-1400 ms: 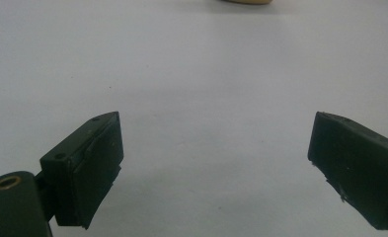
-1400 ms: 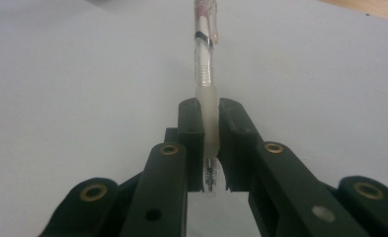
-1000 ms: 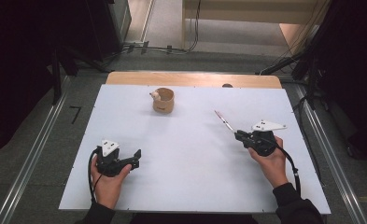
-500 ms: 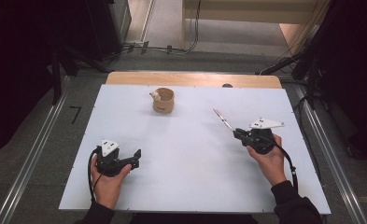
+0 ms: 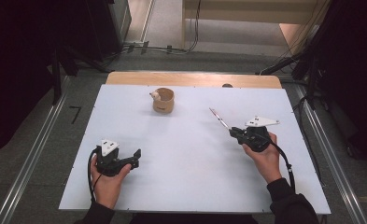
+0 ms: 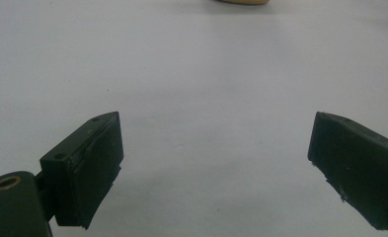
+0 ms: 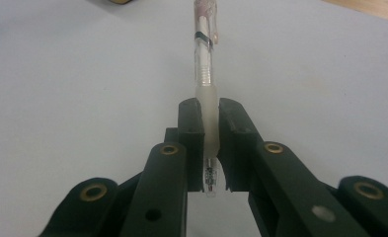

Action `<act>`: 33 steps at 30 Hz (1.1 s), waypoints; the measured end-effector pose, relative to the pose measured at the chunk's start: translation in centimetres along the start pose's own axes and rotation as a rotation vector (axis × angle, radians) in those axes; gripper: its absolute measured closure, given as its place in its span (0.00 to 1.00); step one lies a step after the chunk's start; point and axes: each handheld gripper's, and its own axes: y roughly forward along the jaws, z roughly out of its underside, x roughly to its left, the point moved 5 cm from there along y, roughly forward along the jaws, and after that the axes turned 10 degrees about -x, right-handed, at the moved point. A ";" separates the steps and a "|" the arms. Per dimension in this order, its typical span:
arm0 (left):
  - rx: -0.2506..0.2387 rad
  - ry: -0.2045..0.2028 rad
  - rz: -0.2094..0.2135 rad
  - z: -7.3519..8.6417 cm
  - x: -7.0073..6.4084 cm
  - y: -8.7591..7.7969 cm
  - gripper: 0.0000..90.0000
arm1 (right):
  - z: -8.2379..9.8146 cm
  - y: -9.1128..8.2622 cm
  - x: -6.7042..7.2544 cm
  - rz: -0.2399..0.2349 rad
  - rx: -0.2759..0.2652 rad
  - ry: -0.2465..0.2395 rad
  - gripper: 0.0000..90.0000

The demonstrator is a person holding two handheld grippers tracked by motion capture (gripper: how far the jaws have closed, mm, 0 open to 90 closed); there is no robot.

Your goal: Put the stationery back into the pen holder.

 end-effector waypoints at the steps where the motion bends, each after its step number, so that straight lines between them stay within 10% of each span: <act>1: -0.001 -0.001 0.000 0.0 0.0 0.0 0.08 | 0.0 0.1 0.0 0.000 0.002 -0.004 0.87; 33: 0.004 -0.008 0.008 0.0 0.1 0.0 0.08 | -1.3 2.3 1.2 -0.033 0.011 -0.013 0.87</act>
